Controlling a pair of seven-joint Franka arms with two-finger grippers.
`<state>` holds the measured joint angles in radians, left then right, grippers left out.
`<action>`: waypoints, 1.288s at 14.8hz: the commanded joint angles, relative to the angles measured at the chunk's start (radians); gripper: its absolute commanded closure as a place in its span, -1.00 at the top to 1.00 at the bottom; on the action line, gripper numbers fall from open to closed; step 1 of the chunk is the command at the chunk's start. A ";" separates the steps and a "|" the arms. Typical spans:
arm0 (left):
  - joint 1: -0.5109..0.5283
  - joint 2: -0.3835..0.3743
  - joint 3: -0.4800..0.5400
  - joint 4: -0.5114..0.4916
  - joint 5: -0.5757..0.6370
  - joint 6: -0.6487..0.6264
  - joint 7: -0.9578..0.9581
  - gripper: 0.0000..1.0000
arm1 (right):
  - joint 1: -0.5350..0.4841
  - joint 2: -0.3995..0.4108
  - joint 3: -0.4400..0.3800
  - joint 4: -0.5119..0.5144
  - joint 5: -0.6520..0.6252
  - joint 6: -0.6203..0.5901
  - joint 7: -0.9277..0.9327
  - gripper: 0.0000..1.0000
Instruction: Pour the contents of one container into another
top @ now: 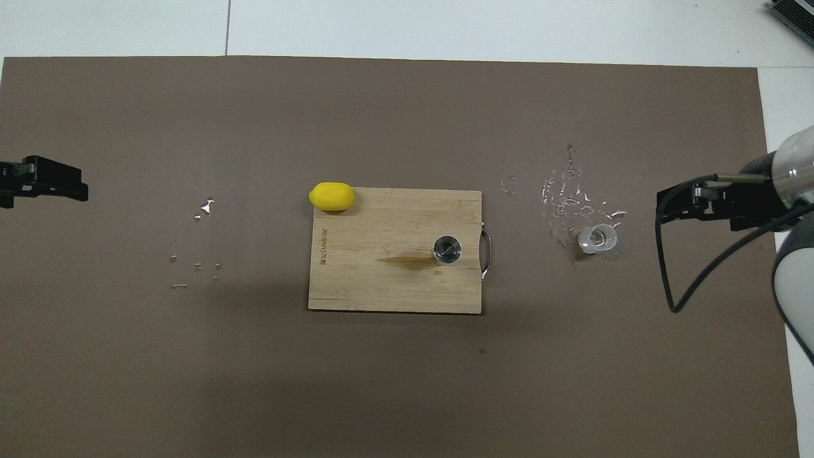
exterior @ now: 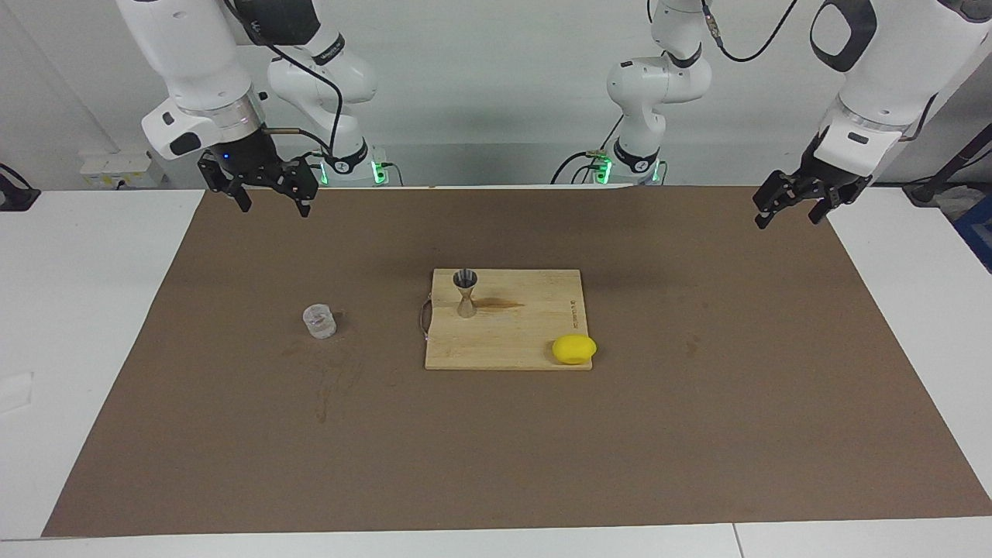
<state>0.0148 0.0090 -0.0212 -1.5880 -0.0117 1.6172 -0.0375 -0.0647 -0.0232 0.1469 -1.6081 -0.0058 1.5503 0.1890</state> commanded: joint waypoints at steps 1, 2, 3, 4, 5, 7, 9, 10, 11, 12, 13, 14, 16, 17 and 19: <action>-0.010 -0.027 0.006 -0.030 0.006 0.004 -0.012 1.00 | -0.015 -0.007 0.006 -0.004 -0.013 -0.007 -0.030 0.99; -0.010 -0.027 0.006 -0.030 0.006 0.004 -0.012 1.00 | -0.014 -0.011 0.006 -0.010 -0.013 -0.009 -0.026 0.99; -0.010 -0.027 0.006 -0.032 0.006 0.004 -0.013 1.00 | -0.014 -0.015 0.006 -0.018 -0.013 -0.012 -0.026 0.99; -0.012 -0.027 0.006 -0.032 0.006 0.004 -0.013 1.00 | -0.014 -0.015 0.006 -0.019 -0.013 -0.013 -0.025 0.99; -0.012 -0.027 0.006 -0.032 0.006 0.004 -0.016 1.00 | -0.014 -0.015 0.006 -0.016 -0.013 -0.015 -0.023 0.99; -0.012 -0.027 0.006 -0.032 0.006 0.006 -0.028 1.00 | -0.014 -0.014 0.006 -0.006 -0.013 -0.042 -0.005 0.98; -0.012 -0.027 0.006 -0.032 0.006 0.006 -0.028 1.00 | -0.014 -0.009 0.006 0.010 -0.013 -0.070 -0.003 0.98; -0.012 -0.027 0.006 -0.032 0.006 0.006 -0.028 1.00 | -0.014 -0.007 0.008 0.013 -0.013 -0.075 -0.003 0.98; -0.012 -0.027 0.006 -0.032 0.006 0.006 -0.028 1.00 | -0.014 -0.009 0.008 0.013 -0.011 -0.076 -0.003 0.98; -0.012 -0.027 0.006 -0.032 0.004 0.006 -0.028 1.00 | -0.014 -0.011 0.008 0.013 -0.006 -0.079 -0.002 0.98; -0.012 -0.027 0.006 -0.032 0.006 0.006 -0.028 1.00 | -0.015 -0.011 0.010 0.013 -0.006 -0.079 0.000 0.98; -0.012 -0.027 0.006 -0.032 0.006 0.006 -0.028 1.00 | -0.015 -0.011 0.008 0.011 -0.006 -0.078 0.003 0.98; -0.012 -0.027 0.006 -0.032 0.006 0.006 -0.028 1.00 | -0.015 -0.012 0.008 0.008 -0.006 -0.072 0.004 0.98; -0.013 -0.027 0.006 -0.032 0.006 0.006 -0.028 1.00 | -0.015 -0.012 0.008 0.008 -0.006 -0.069 0.006 0.98; -0.012 -0.027 0.006 -0.032 0.006 0.004 -0.028 1.00 | -0.015 -0.012 0.010 0.005 -0.006 -0.068 0.020 0.98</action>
